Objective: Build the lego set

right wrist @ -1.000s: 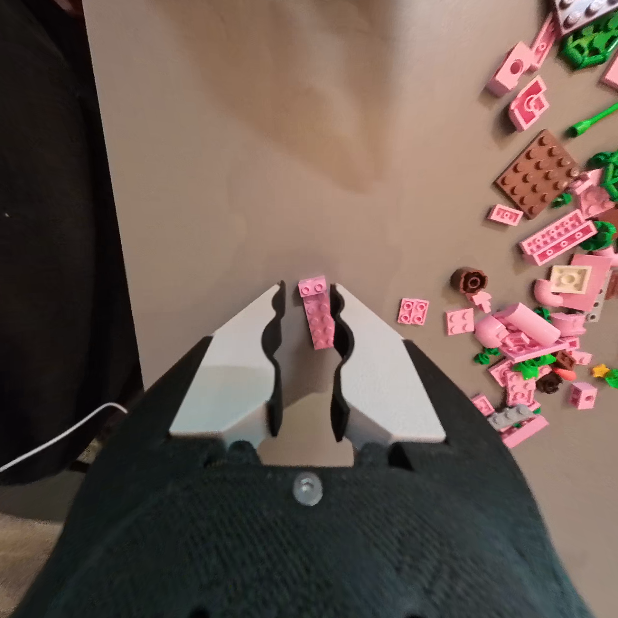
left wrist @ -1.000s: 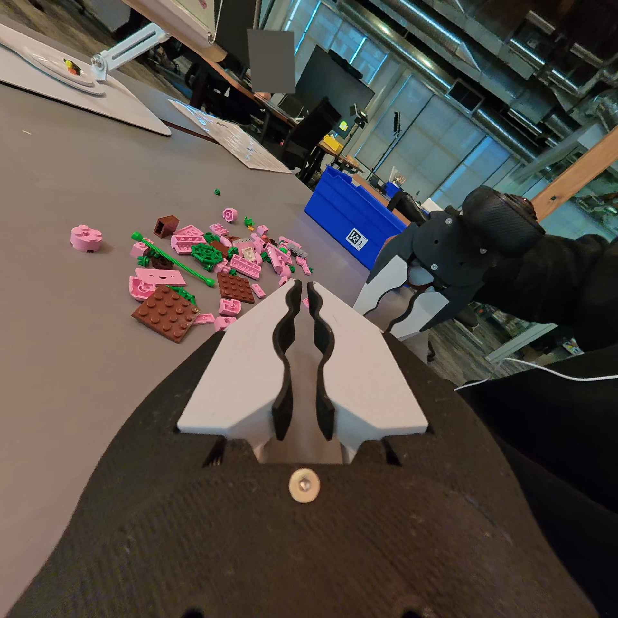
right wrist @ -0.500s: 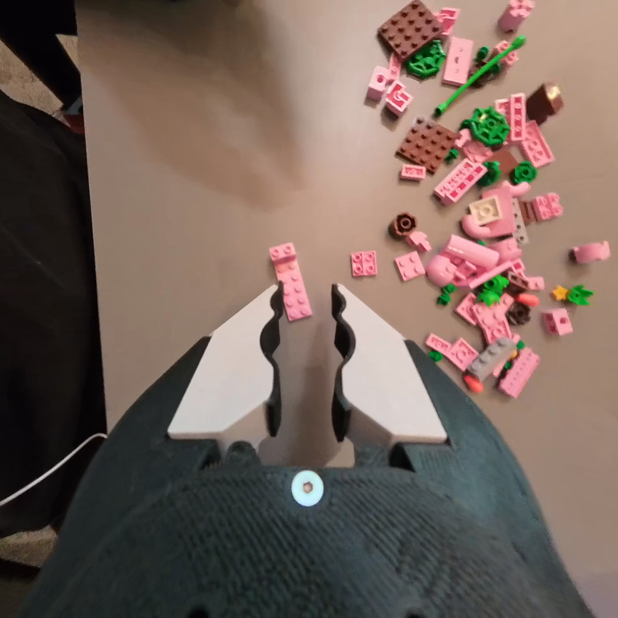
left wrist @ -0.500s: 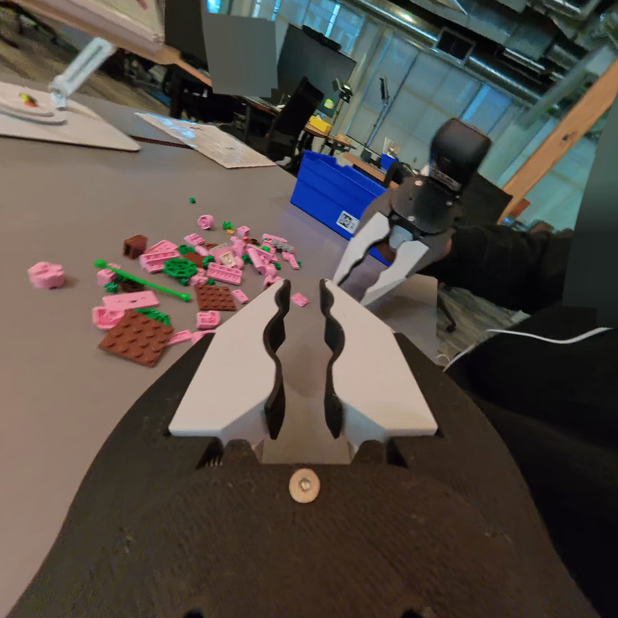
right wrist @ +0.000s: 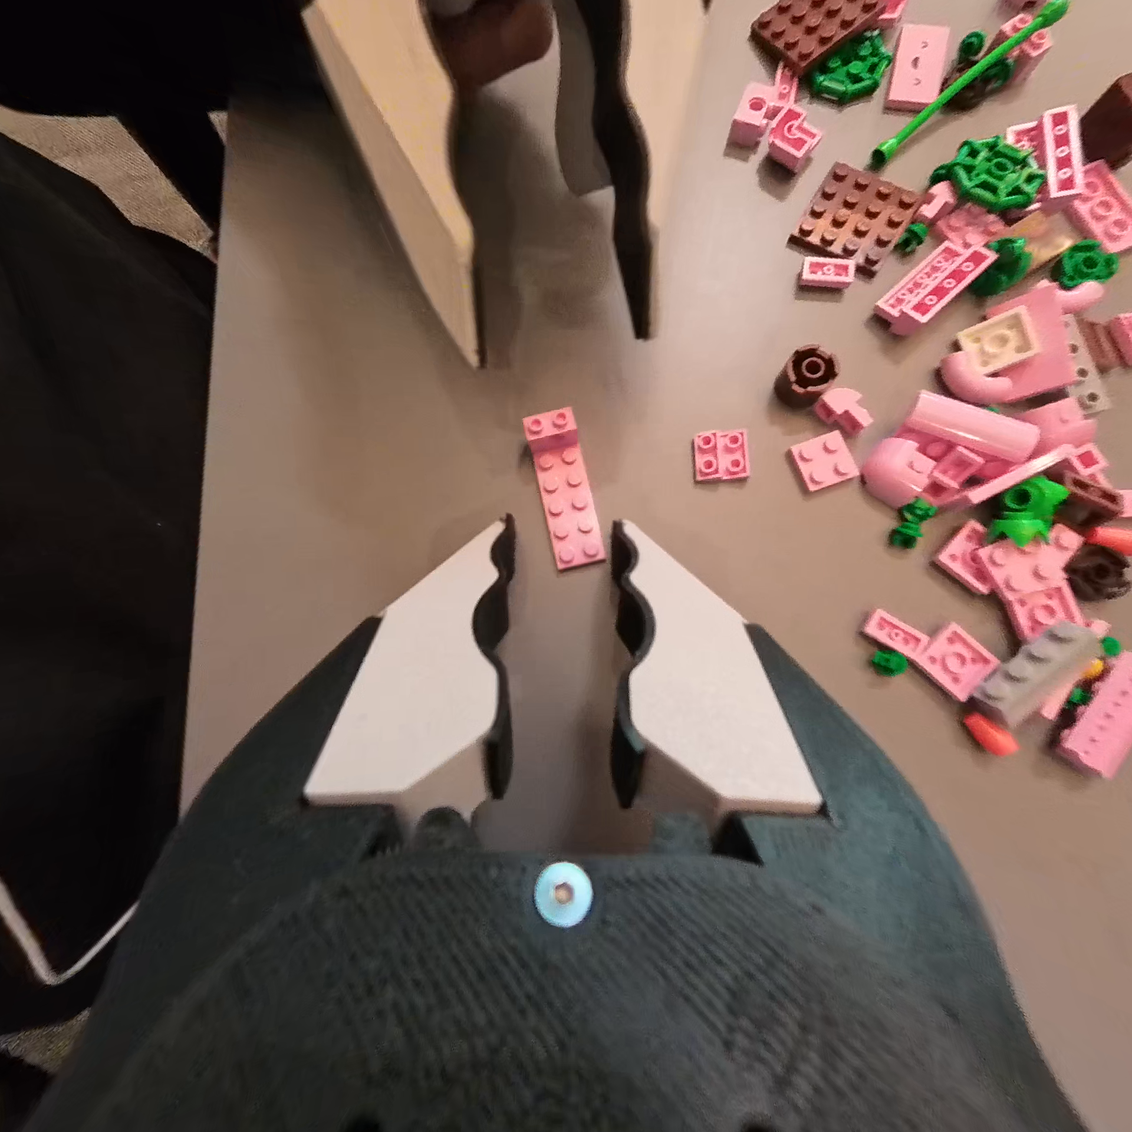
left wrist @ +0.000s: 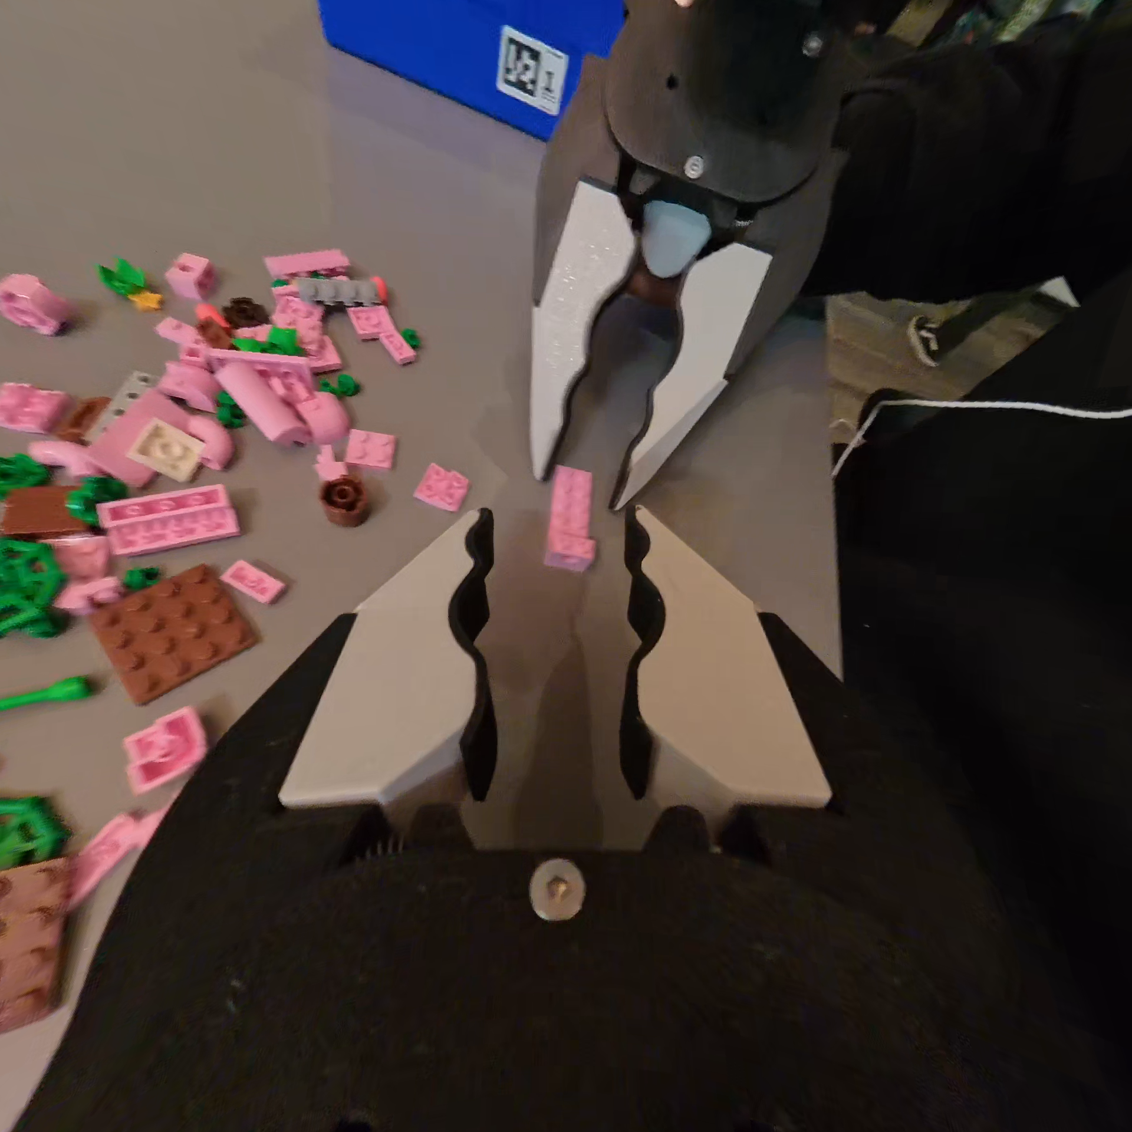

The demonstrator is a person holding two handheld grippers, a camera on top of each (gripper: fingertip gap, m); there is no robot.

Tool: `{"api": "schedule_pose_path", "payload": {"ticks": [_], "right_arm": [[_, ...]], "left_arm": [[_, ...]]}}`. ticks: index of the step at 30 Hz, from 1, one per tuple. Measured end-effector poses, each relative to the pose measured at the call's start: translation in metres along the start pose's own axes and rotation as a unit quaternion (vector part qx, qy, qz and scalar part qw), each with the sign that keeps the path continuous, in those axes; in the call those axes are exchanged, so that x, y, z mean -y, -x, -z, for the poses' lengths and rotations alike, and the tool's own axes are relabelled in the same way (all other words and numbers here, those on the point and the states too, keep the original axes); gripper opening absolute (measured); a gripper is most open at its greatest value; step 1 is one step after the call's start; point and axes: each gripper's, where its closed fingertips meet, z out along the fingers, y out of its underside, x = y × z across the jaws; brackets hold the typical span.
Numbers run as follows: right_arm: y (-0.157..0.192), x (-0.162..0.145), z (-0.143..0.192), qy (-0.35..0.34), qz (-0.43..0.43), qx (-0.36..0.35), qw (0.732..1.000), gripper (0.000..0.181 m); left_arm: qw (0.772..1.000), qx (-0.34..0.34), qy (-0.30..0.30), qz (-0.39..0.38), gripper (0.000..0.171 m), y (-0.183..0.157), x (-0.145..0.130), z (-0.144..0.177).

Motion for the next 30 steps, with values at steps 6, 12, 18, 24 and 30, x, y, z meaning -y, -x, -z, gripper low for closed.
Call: {"api": "schedule_pose_path", "payload": {"ticks": [6,12,18,24,30], "right_arm": [[-0.012,0.008,0.008,-0.061,-0.016,0.025,0.998,0.030],[-0.052,0.015,0.013,-0.106,-0.021,-0.001,0.994,0.030],[-0.053,0.016,0.009,-0.097,0.031,-0.040,0.994,0.029],[-0.056,0.011,0.003,-0.073,0.036,-0.057,0.995,0.026],[-0.058,0.012,0.004,-0.078,0.027,-0.058,0.995,0.027]], "left_arm": [[0.998,0.059,0.005,-0.004,0.033,0.047,0.004,0.003],[0.997,0.061,-0.006,-0.049,0.004,0.053,0.021,-0.009],[0.996,0.071,-0.036,-0.028,0.000,0.061,0.029,-0.005],[0.992,0.105,-0.062,-0.017,0.000,0.070,0.028,0.013],[0.986,0.129,-0.100,-0.027,0.000,0.069,0.038,0.027]]}}
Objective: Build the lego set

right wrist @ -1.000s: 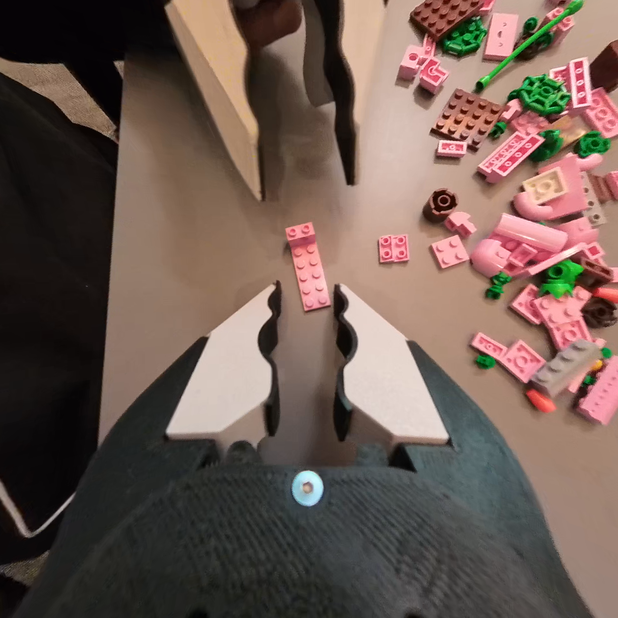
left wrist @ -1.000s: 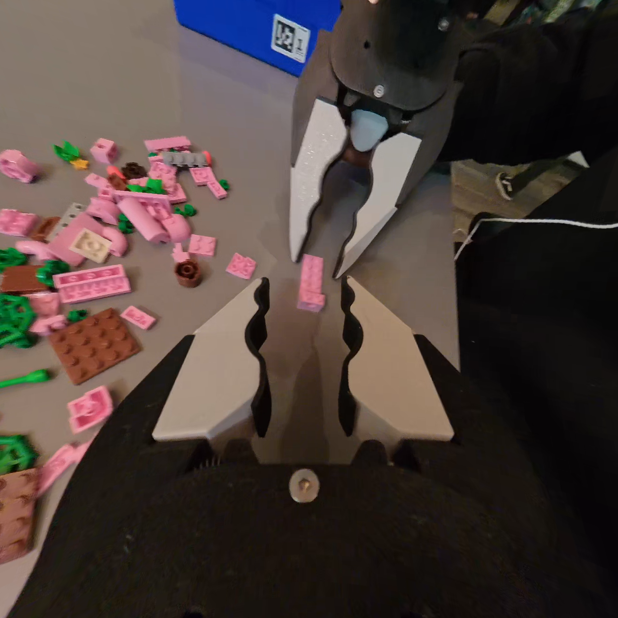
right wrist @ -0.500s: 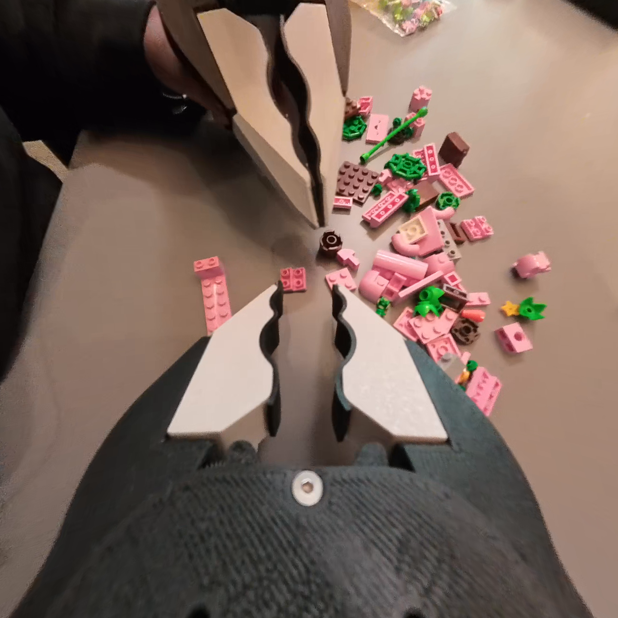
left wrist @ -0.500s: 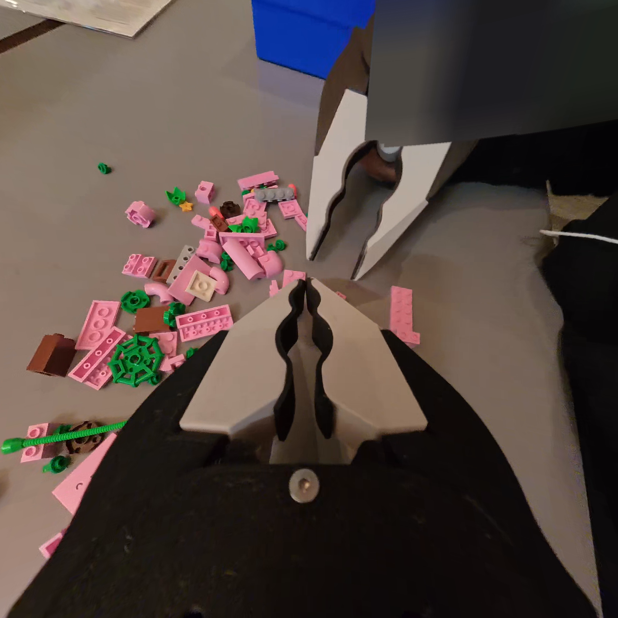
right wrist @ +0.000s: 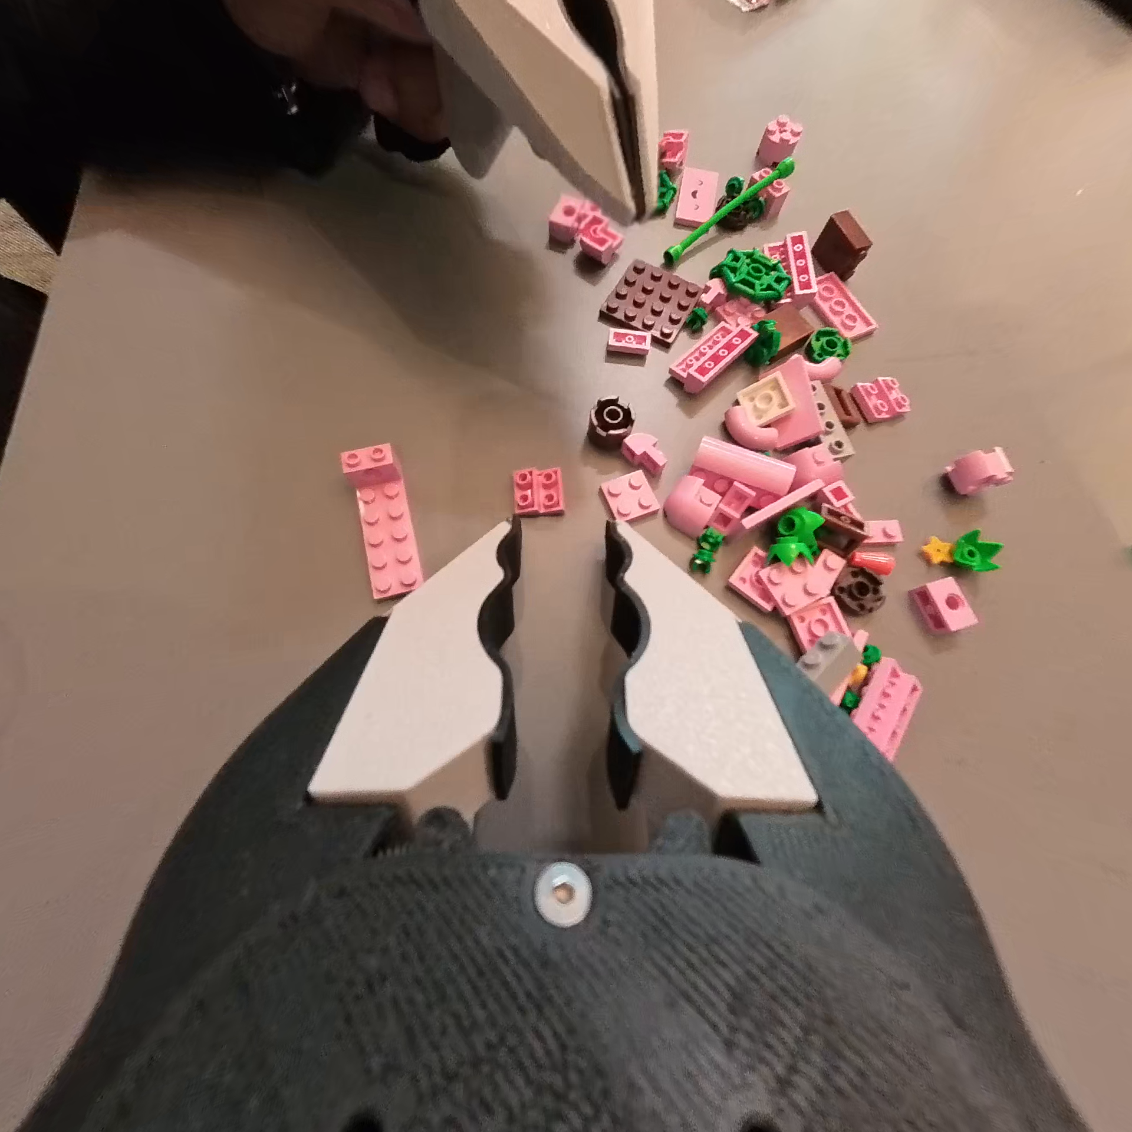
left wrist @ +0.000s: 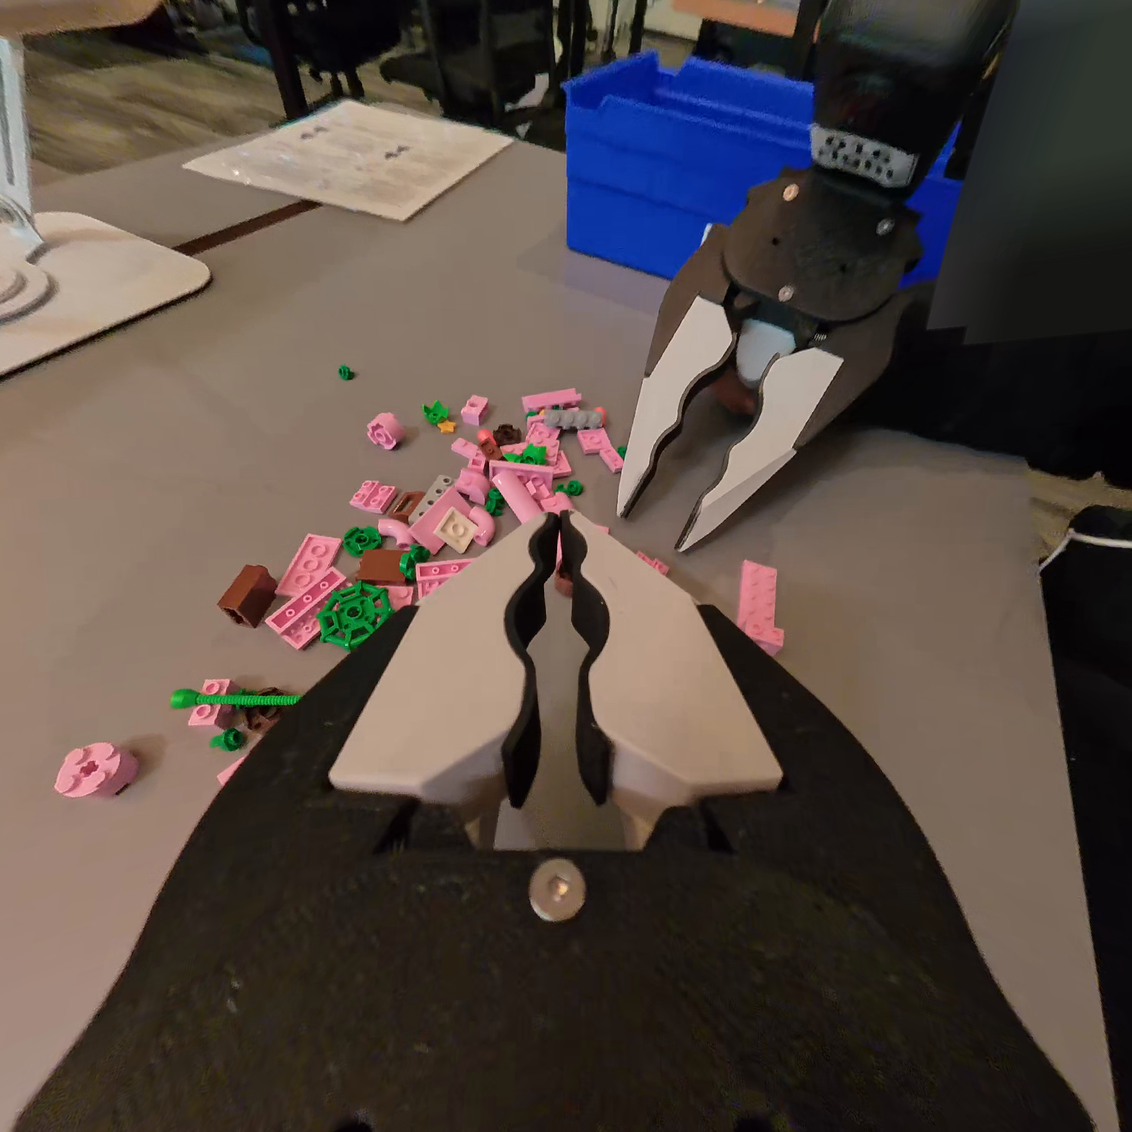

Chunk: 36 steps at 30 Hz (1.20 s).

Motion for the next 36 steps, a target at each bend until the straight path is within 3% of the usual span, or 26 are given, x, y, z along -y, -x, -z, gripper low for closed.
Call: {"api": "schedule_pose_path", "payload": {"ticks": [17,27,36], "right_arm": [[0.001,-0.003,-0.001,0.009,0.018,-0.011,1.000,0.026],[-0.010,0.016,0.019,-0.077,-0.054,0.015,0.995,0.025],[-0.011,0.013,0.015,-0.062,-0.052,0.007,0.997,0.024]], "left_arm": [[1.000,0.020,0.008,0.005,0.000,0.007,-0.004,-0.002],[1.000,0.028,0.012,0.001,0.000,0.009,-0.006,-0.003],[1.000,0.031,0.006,-0.002,0.000,0.009,-0.004,-0.001]]}}
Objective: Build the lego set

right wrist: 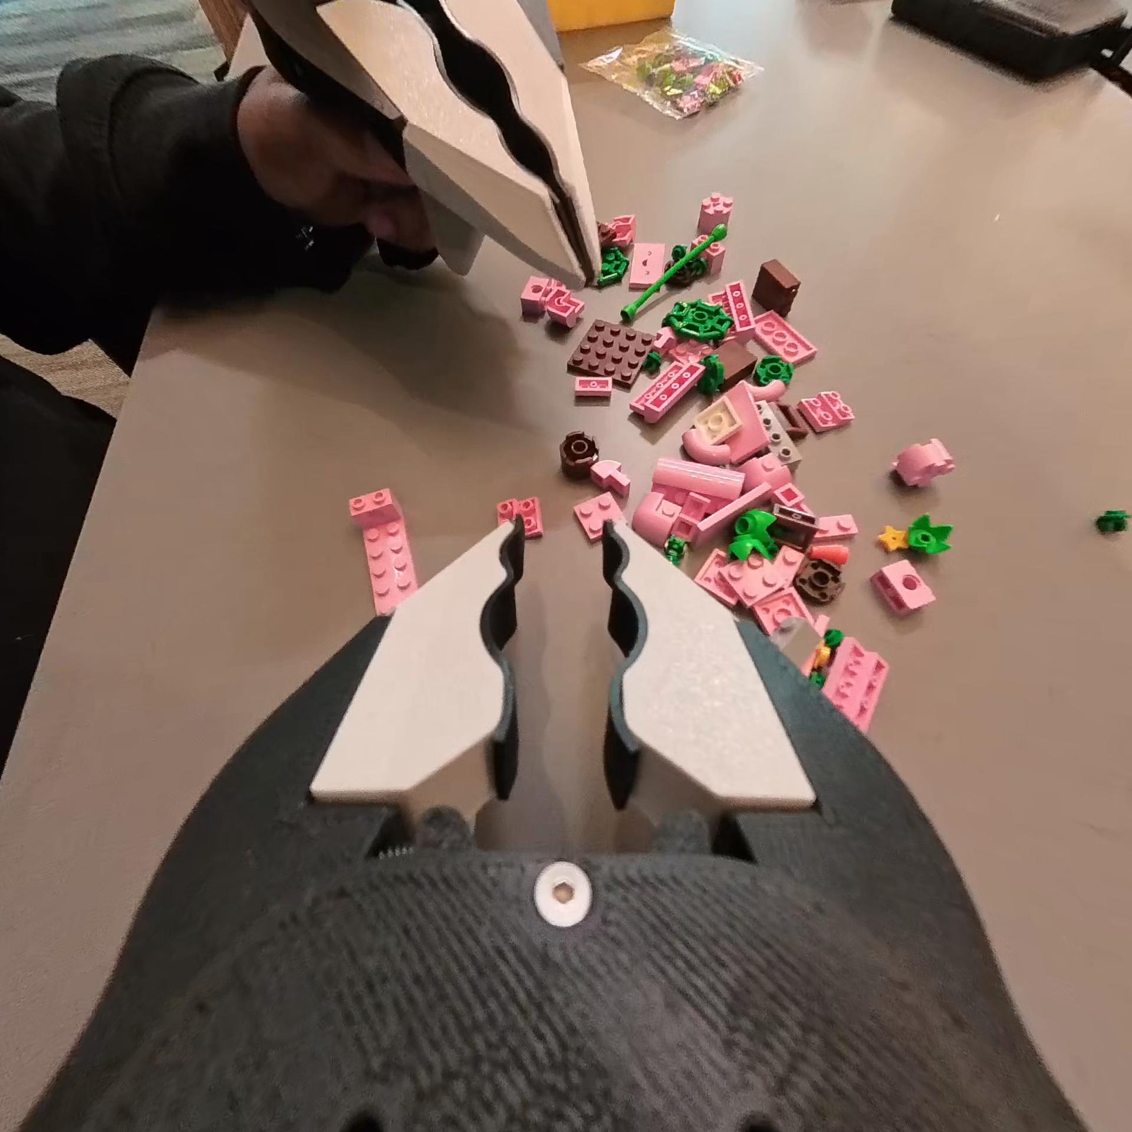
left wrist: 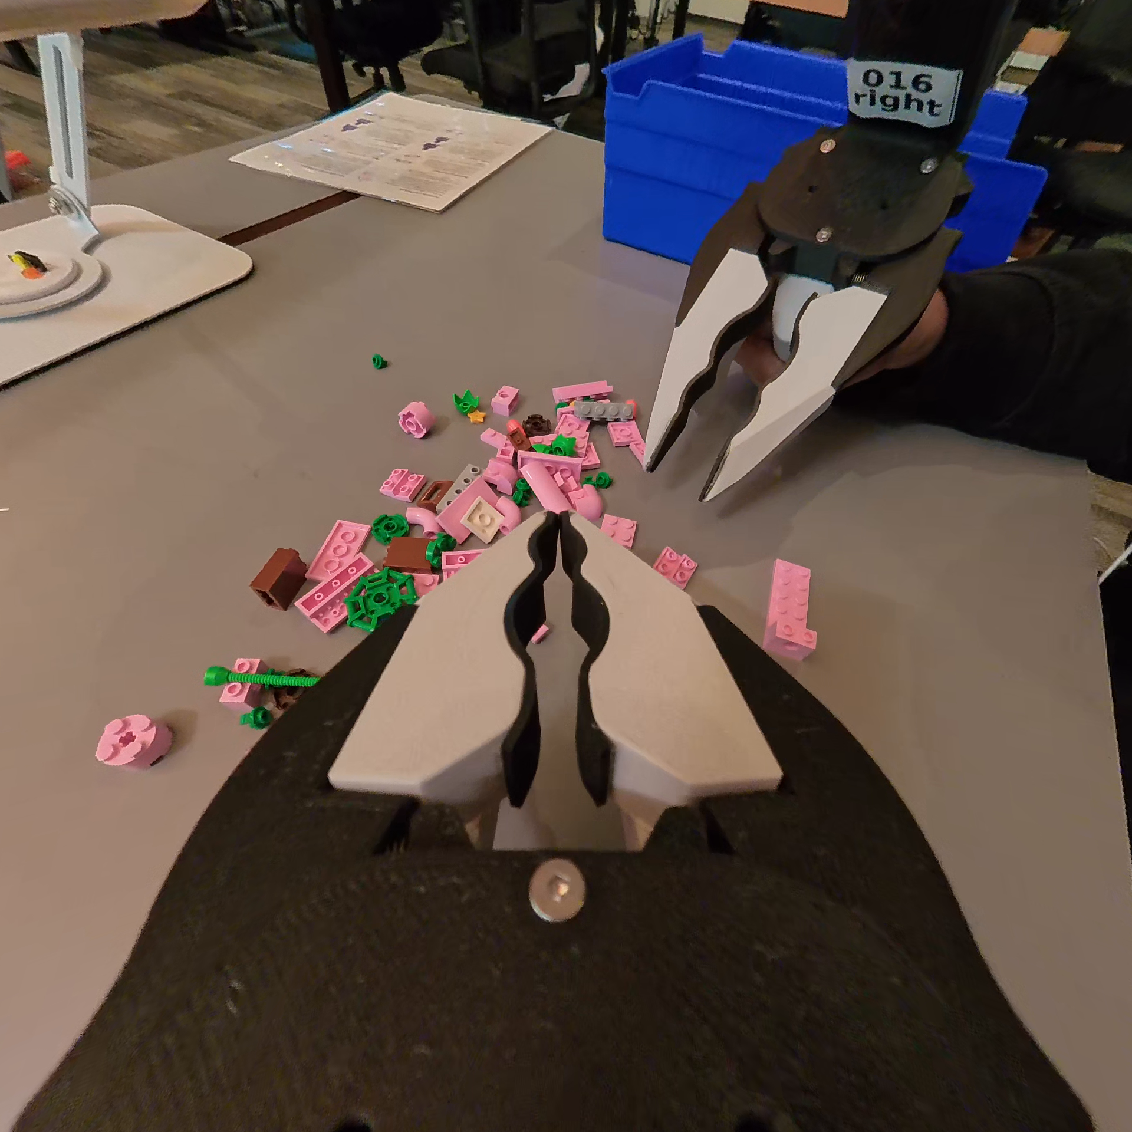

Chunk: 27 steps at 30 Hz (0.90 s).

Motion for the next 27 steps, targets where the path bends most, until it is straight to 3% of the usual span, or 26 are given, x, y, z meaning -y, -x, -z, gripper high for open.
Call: {"api": "schedule_pose_path", "payload": {"ticks": [7,11,14,22,27], "right_arm": [[-0.008,0.009,0.007,-0.035,-0.037,-0.001,0.999,0.023],[-0.010,0.027,0.024,-0.117,-0.107,0.032,0.987,0.025],[-0.012,0.037,0.037,-0.168,-0.141,0.050,0.974,0.026],[-0.018,0.028,0.033,-0.120,-0.065,-0.027,0.990,0.027],[-0.018,0.023,0.028,-0.107,-0.066,-0.024,0.992,0.027]], "left_arm": [[0.999,0.025,-0.004,-0.021,0.000,0.007,0.002,0.002],[0.997,0.064,-0.017,-0.041,0.000,0.021,0.003,0.007],[0.998,0.039,-0.049,-0.031,0.007,0.017,0.011,0.013],[0.989,0.085,-0.120,0.026,0.008,0.042,0.029,0.038],[0.980,0.104,-0.161,0.058,0.008,0.050,0.038,0.053]]}}
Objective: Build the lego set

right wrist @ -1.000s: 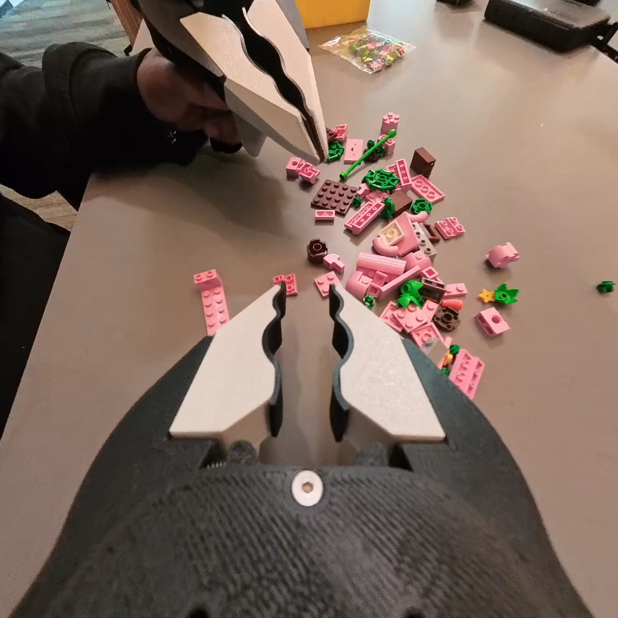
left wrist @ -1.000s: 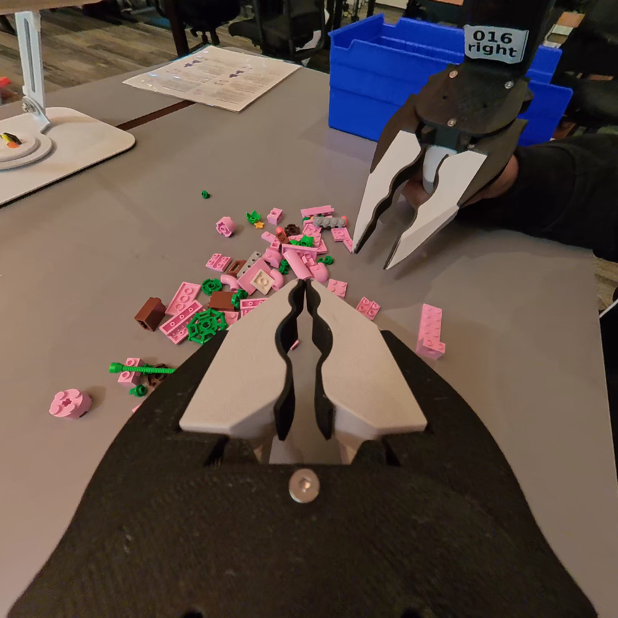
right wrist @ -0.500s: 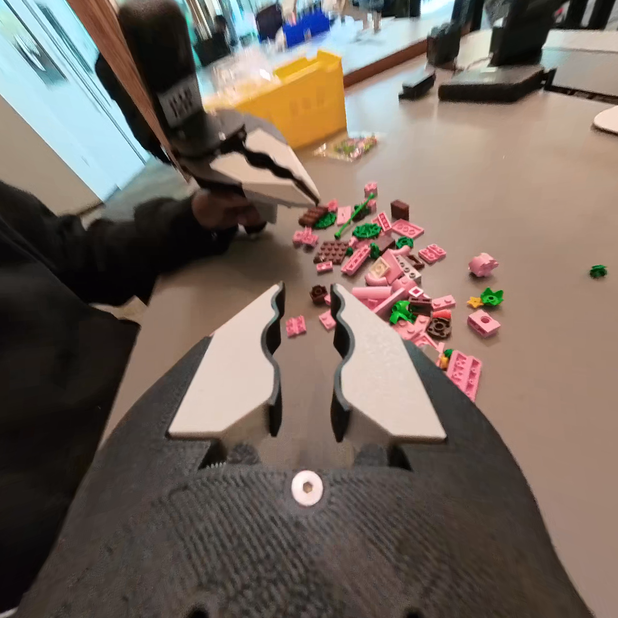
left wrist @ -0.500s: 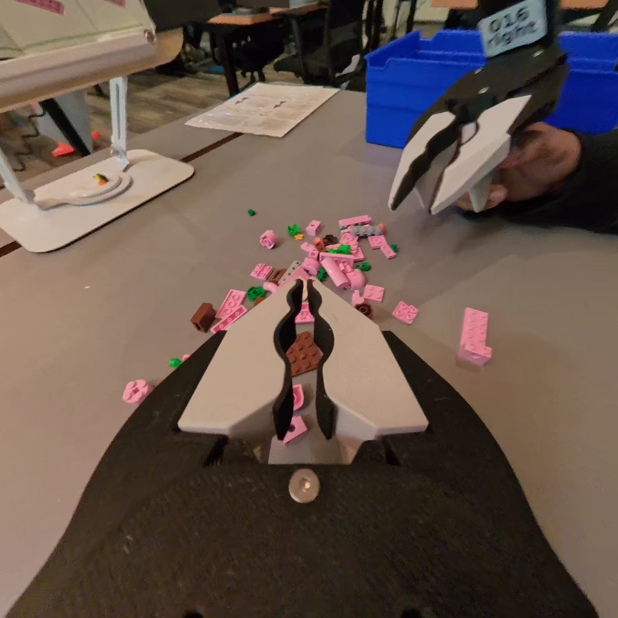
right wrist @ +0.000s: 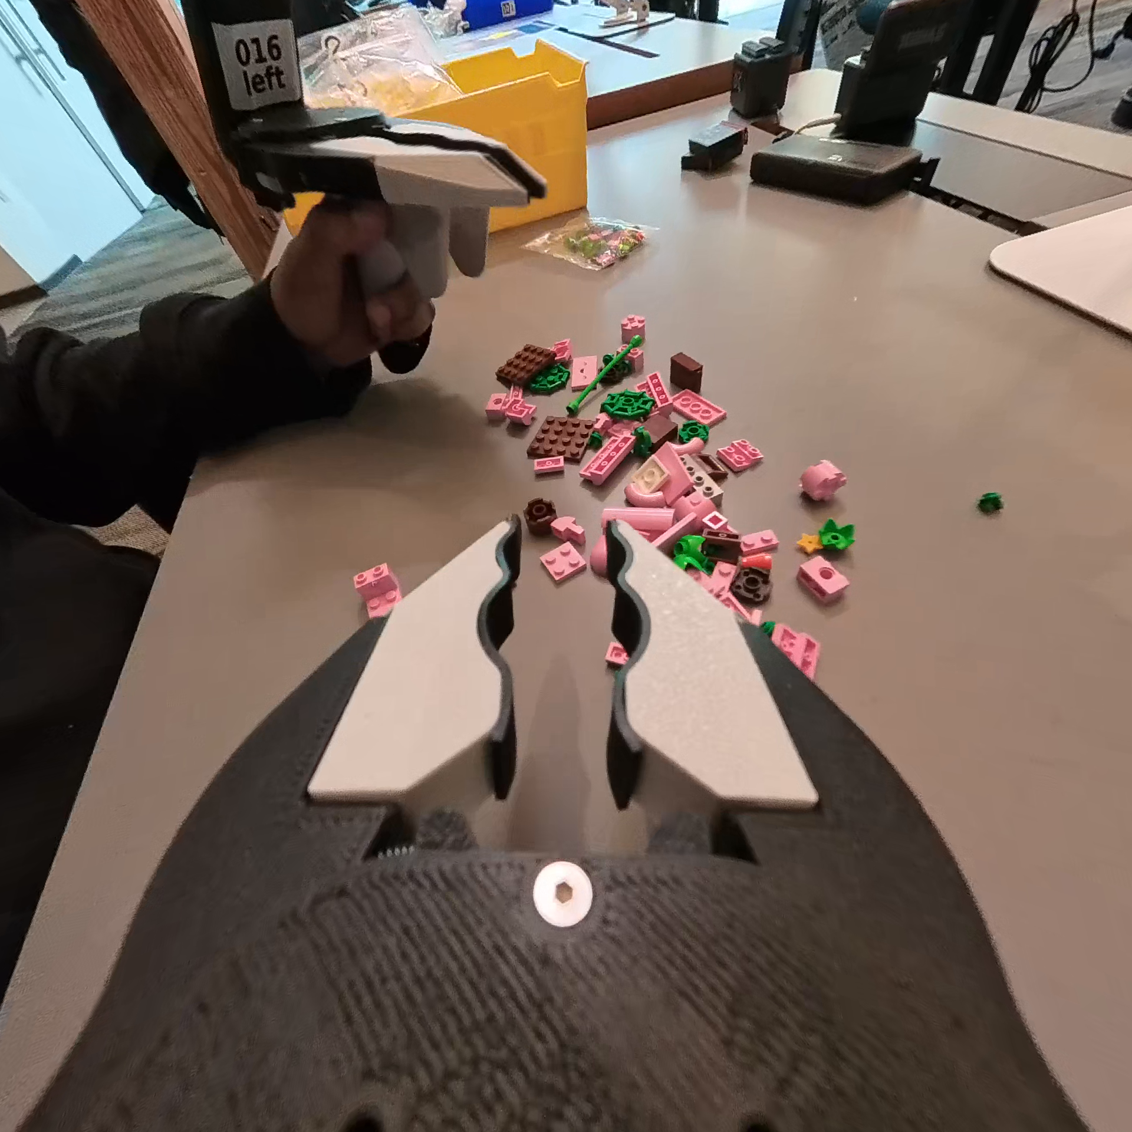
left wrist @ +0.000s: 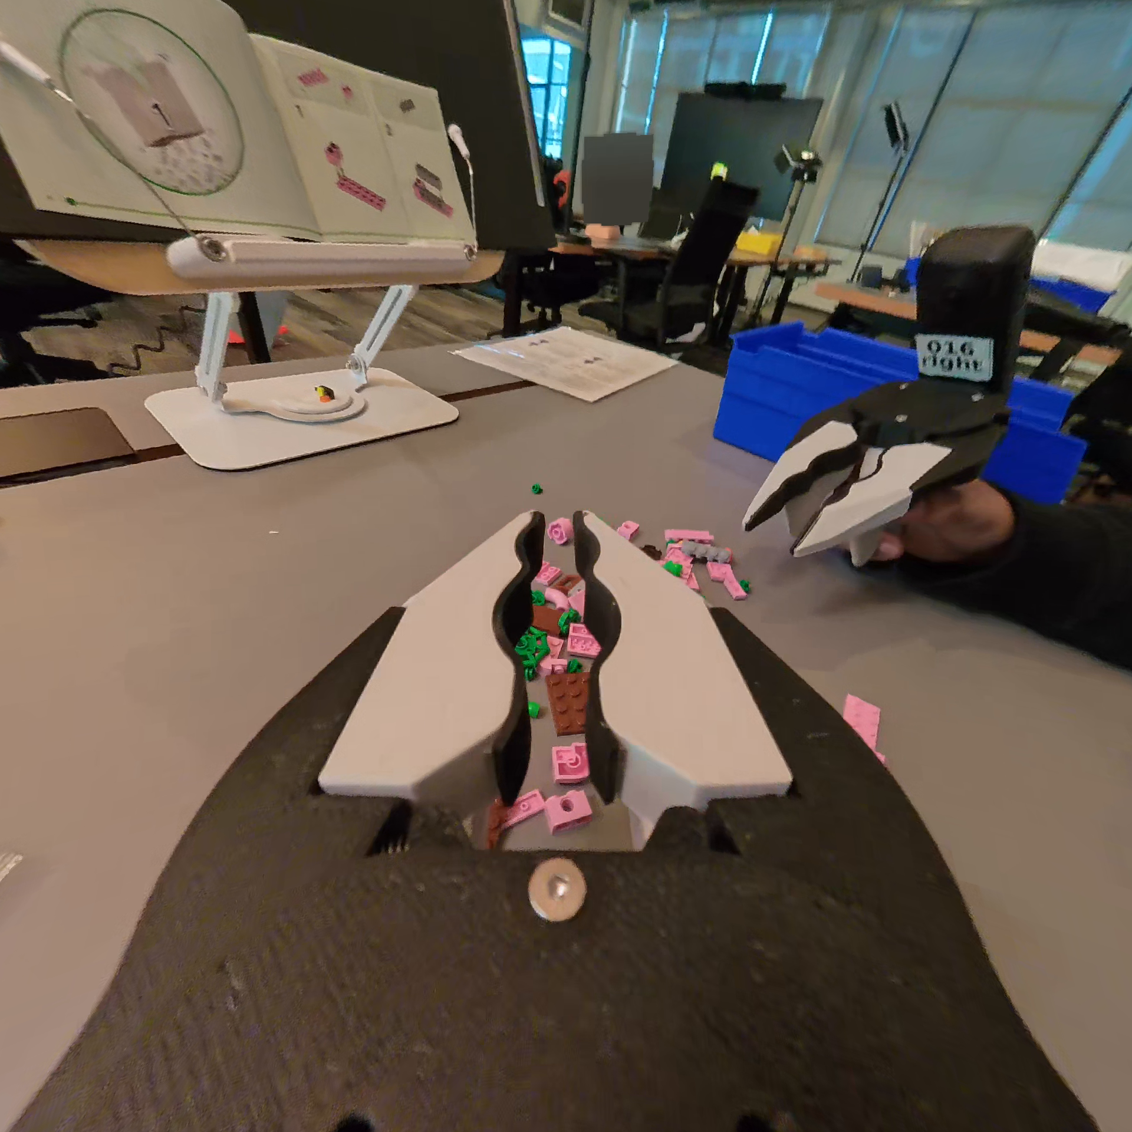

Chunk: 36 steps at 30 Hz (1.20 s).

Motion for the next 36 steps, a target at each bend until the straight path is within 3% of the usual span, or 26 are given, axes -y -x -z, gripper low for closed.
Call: {"api": "schedule_pose_path", "payload": {"ticks": [3,9,13,24,28,32,36], "right_arm": [[-0.003,0.002,0.002,-0.006,-0.002,-0.005,1.000,0.026],[-0.004,0.002,0.003,-0.010,-0.007,-0.003,1.000,0.025],[-0.004,0.000,0.001,-0.002,-0.012,0.003,1.000,0.025],[-0.003,-0.008,-0.004,0.029,-0.038,0.022,0.999,0.023],[-0.001,-0.009,-0.004,0.032,-0.035,0.028,0.998,0.027],[0.000,-0.012,-0.006,0.042,-0.027,0.028,0.998,0.029],[0.001,-0.014,-0.008,0.051,-0.019,0.024,0.998,0.029]], "left_arm": [[1.000,0.017,-0.002,0.009,0.010,0.009,0.000,0.007],[0.993,0.078,0.053,-0.067,0.009,0.024,-0.022,0.025],[0.989,0.108,0.077,-0.068,0.000,0.035,-0.030,0.027],[0.985,0.111,0.107,-0.078,0.003,0.035,-0.039,0.023],[0.981,0.106,0.140,-0.088,0.016,0.033,-0.048,0.018],[0.970,0.090,0.215,-0.069,0.049,0.028,-0.072,0.011],[0.959,0.112,0.247,-0.079,0.055,0.033,-0.082,0.010]]}}
